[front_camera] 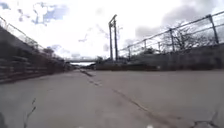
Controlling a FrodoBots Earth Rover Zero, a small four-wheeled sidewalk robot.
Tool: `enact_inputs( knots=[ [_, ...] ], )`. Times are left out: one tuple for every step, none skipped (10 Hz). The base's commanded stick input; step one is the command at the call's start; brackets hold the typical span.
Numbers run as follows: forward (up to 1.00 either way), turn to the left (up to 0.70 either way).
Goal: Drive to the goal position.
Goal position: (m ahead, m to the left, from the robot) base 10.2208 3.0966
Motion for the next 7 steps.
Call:
enact_inputs(
  knots=[
    [0.70,0.00],
    [0.70,0.00],
    [0.70,0.00],
    [0.70,0.00],
    [0.70,0.00],
    [0.70,0.00],
    [0.70,0.00]
  ],
)
